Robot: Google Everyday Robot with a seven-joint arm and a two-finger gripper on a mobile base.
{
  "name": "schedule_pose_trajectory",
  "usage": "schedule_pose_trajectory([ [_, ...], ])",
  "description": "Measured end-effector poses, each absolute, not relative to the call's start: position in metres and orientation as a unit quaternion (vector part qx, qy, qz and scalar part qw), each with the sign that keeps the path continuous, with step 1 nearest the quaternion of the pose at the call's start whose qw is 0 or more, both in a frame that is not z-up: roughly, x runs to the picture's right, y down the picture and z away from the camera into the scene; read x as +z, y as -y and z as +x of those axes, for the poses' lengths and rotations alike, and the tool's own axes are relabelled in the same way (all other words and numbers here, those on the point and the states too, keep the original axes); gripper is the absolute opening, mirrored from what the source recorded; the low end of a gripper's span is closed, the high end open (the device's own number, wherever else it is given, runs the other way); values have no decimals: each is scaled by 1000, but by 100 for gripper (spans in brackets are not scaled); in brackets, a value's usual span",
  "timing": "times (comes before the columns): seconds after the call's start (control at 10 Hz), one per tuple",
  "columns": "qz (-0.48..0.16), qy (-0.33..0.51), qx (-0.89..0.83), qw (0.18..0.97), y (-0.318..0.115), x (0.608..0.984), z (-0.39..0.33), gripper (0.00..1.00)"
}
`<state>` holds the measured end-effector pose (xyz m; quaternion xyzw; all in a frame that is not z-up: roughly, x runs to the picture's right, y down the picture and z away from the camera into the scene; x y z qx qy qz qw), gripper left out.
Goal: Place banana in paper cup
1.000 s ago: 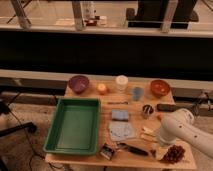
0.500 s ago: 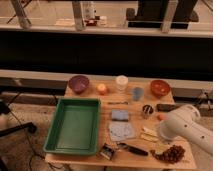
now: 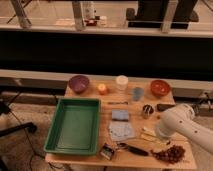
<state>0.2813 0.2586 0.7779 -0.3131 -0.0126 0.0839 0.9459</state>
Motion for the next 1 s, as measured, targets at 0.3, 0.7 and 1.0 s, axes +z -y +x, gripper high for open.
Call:
schedule_pose_trajectory([
  [0.3,-309,14,89,947,-256,786,287,80],
  [0.7,-313,19,86,946,-259,793,289,63],
  [1.0,-323,22,91,942,-263,802,293,35],
])
